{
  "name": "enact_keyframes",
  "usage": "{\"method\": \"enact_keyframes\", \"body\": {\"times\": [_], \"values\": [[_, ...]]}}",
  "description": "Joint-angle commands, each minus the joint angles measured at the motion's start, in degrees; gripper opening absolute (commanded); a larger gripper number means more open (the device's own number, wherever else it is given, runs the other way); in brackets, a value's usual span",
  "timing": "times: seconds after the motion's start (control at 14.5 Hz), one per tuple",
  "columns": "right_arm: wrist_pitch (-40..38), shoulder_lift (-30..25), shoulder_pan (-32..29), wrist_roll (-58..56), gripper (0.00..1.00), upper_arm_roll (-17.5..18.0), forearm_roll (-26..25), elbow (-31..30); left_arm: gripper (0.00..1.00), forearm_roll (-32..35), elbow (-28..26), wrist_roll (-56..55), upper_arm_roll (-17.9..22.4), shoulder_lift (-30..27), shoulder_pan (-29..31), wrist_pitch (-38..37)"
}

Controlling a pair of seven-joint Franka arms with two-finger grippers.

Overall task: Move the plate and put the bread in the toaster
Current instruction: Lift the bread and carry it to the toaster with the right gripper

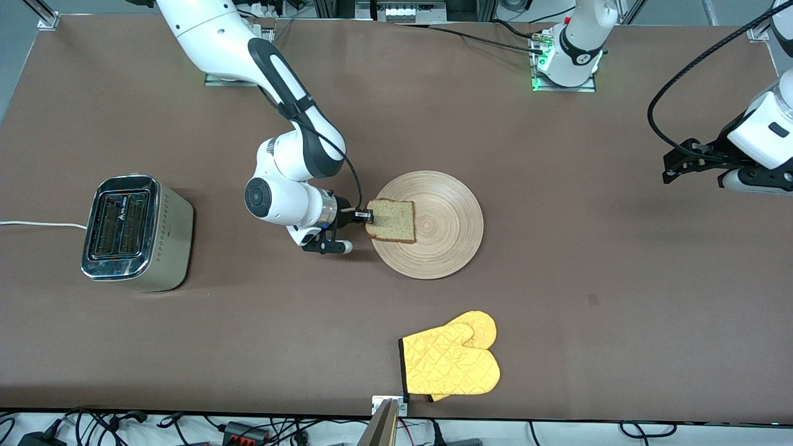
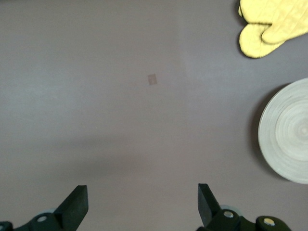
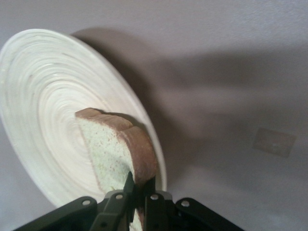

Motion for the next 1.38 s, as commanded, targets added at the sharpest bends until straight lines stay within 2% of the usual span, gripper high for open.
{"method": "enact_keyframes", "body": {"times": [0.0,0.14,0.28,0.48,0.62,0.69,0.96,1.17,1.24,1.31], "values": [[-3.81,-2.15,-0.28,3.76,0.00,-1.11,-1.03,2.23,1.00,1.17,0.50,0.67,-0.30,-0.63,-0.66,-2.24],[-9.76,-4.27,-0.98,3.86,0.00,-3.29,-4.02,4.94,1.00,1.08,0.69,0.67,-0.39,-0.81,-0.66,-2.67],[-20.11,-5.41,-1.16,3.86,0.00,-8.99,-5.16,10.03,1.00,0.99,0.60,0.67,-0.39,-1.07,-0.66,-3.29],[-35.76,-5.42,-1.51,3.51,0.00,-17.52,-11.56,20.04,1.00,0.90,0.60,0.66,-0.30,-0.98,-0.31,-3.38],[-41.94,-5.42,-1.60,3.07,0.00,-21.92,-15.52,22.00,1.00,0.90,0.68,0.58,-0.39,-0.72,-0.31,-3.12],[-44.14,-5.94,-1.43,2.02,0.00,-23.51,-18.24,22.27,1.00,0.99,0.77,0.58,-0.39,-0.72,-0.49,-3.03],[-45.13,-8.14,-1.69,-7.80,0.00,-30.01,-29.32,22.71,1.00,0.90,0.69,0.67,-0.30,-0.72,0.04,-3.38],[-46.96,-8.32,-0.99,-11.25,0.00,-35.37,-33.20,22.71,1.00,0.90,0.77,0.67,-0.22,-0.72,0.13,-3.38],[-47.23,-8.58,-0.64,-12.21,0.00,-36.26,-35.12,22.71,1.00,0.90,0.69,0.67,-0.22,-0.72,0.13,-3.38],[-47.24,-9.36,-0.46,-13.88,0.00,-36.44,-39.58,22.71,1.00,0.90,0.69,0.67,-0.22,-0.72,0.13,-3.38]]}}
